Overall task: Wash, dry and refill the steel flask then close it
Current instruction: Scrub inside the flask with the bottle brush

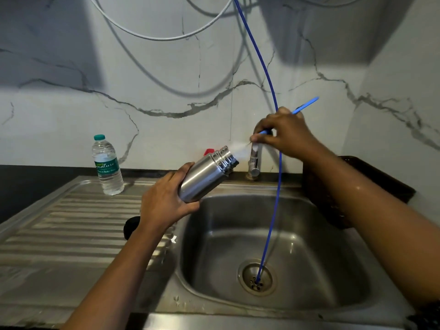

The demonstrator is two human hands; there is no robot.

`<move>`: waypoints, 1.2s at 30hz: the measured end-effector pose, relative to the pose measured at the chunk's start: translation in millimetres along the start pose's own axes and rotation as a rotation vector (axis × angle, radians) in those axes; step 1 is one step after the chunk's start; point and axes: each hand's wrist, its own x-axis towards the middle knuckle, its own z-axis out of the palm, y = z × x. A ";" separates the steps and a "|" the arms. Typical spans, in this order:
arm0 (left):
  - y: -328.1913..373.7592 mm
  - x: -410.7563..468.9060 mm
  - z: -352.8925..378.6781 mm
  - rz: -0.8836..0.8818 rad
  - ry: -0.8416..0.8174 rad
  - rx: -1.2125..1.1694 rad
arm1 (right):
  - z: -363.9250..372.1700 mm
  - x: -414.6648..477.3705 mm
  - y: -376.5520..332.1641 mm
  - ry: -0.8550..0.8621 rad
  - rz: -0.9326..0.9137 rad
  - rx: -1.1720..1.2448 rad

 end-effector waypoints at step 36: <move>-14.1 1.4 -19.4 0.217 0.080 0.144 | -19.4 -8.3 -27.5 -0.491 -0.419 -0.325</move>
